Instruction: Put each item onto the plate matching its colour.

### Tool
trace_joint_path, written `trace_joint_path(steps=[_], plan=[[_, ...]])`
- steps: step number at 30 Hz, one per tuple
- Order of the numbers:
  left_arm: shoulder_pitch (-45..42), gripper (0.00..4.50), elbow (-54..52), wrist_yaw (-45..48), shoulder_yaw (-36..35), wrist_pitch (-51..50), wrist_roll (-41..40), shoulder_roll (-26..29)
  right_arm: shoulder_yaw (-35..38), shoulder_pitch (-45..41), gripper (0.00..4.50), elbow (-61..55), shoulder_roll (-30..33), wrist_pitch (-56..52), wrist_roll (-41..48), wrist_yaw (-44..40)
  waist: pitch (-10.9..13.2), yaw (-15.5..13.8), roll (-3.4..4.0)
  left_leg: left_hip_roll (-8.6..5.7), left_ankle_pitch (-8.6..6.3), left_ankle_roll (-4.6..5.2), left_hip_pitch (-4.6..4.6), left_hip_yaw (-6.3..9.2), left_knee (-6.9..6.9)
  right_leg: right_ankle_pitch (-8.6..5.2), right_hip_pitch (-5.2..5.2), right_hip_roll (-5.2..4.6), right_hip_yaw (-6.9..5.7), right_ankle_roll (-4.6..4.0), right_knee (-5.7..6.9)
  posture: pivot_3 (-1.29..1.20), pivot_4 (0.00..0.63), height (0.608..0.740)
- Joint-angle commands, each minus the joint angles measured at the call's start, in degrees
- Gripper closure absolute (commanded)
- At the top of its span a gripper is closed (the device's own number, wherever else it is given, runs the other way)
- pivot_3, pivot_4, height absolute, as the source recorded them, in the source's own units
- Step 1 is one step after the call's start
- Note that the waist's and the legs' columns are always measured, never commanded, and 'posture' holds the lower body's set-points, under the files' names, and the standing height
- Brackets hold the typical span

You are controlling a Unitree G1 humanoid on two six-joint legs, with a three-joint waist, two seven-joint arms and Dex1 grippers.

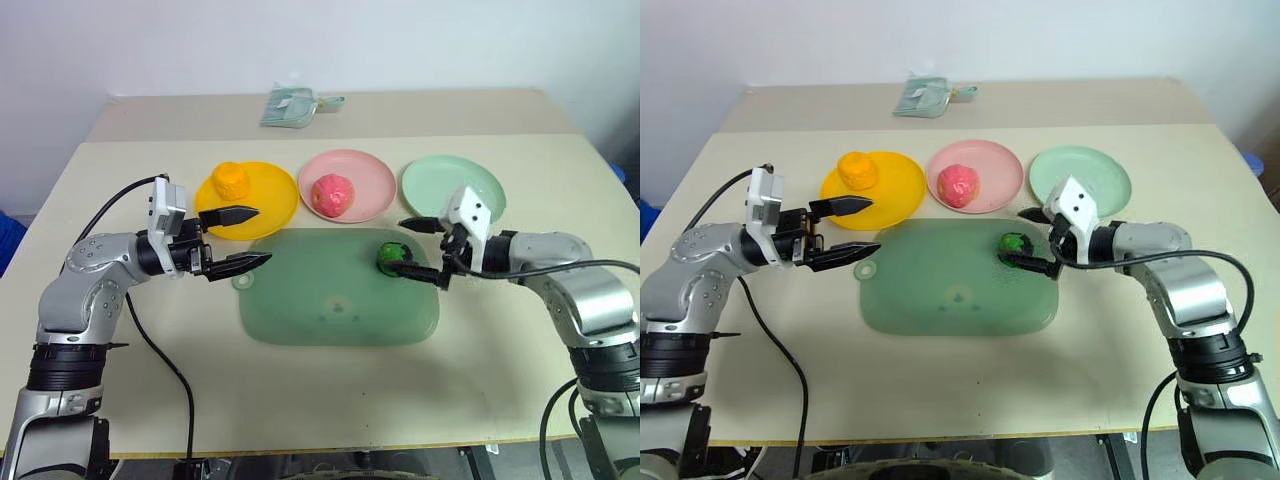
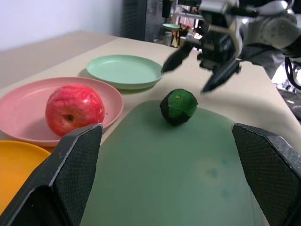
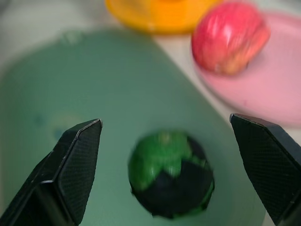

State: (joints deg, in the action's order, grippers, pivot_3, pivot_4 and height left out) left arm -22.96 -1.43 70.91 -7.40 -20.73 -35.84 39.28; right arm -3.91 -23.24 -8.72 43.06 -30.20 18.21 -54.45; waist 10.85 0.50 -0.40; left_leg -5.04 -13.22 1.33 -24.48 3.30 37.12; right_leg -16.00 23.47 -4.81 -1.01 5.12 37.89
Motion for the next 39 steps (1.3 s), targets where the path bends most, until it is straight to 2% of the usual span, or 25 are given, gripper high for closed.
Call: trace_joint_path(steps=[1,5,14,17,20,29,35,39], plan=[[-1.12,0.00,-0.02,0.20,-0.13,1.32,0.57,-0.12,0.19,-0.95,0.05,2.92,-1.32,3.43,-2.26,1.72,0.00,-0.01,0.00,0.00,0.00,0.00,0.00,0.00,0.00,0.00,0.00,0.00,0.00,0.00,0.00,0.00,0.150,0.729],[0.11,0.00,-1.02,0.14,-0.44,1.13,0.71,0.33,-1.79,-0.57,0.05,5.66,-1.15,6.32,-5.26,1.00,0.00,0.02,0.00,0.00,0.02,-0.03,0.00,0.00,-0.01,0.00,0.00,0.01,0.00,0.00,0.00,0.00,0.150,0.729],[2.39,0.00,-3.44,0.03,-1.36,-1.06,-0.62,1.05,-0.95,-2.33,0.05,7.11,-3.58,5.93,-3.87,0.28,0.00,0.04,0.00,0.01,0.12,-0.20,0.00,0.01,-0.01,0.00,0.00,0.01,0.00,0.00,0.00,0.00,0.150,0.729],[2.40,0.00,-3.42,-0.04,-1.42,-0.78,-0.47,0.93,-1.05,-2.39,0.83,7.04,-3.67,5.79,-3.86,-0.24,0.00,-0.06,0.00,0.00,0.12,-0.21,0.00,0.00,0.00,0.00,0.00,0.01,0.00,0.00,0.01,0.00,0.150,0.729],[2.41,0.00,-3.41,0.01,-1.45,-0.77,-0.53,0.93,-1.38,-2.15,2.24,6.62,-3.46,6.20,-4.21,-0.55,0.00,-0.02,0.00,0.00,0.13,-0.22,0.00,0.00,-0.01,0.00,0.00,0.01,0.00,0.00,0.00,0.00,0.150,0.729],[1.56,0.00,-2.40,-1.04,-1.28,1.56,1.02,0.01,0.67,-3.00,2.24,7.27,-4.11,6.43,-3.29,0.43,0.00,0.00,0.00,0.00,0.13,-0.22,0.00,0.00,-0.01,0.00,0.00,0.01,0.00,0.00,0.00,0.00,0.150,0.729],[-0.61,0.00,-2.02,-4.61,-2.52,0.33,-1.26,-2.68,8.34,-10.71,2.24,15.78,-8.51,8.43,-3.27,11.09,0.00,0.04,0.00,0.00,0.16,-0.28,0.01,0.00,0.02,0.01,0.00,0.02,0.00,0.01,0.04,0.00,0.150,0.729],[-0.98,0.00,-1.58,-7.40,-1.50,1.68,0.74,-4.64,10.94,-16.67,2.24,27.02,-9.27,15.20,-8.26,21.73,0.00,-0.01,0.00,-0.02,0.21,-0.35,0.00,-0.01,-0.01,0.00,0.01,0.02,0.01,0.01,0.03,0.00,0.150,0.729]])
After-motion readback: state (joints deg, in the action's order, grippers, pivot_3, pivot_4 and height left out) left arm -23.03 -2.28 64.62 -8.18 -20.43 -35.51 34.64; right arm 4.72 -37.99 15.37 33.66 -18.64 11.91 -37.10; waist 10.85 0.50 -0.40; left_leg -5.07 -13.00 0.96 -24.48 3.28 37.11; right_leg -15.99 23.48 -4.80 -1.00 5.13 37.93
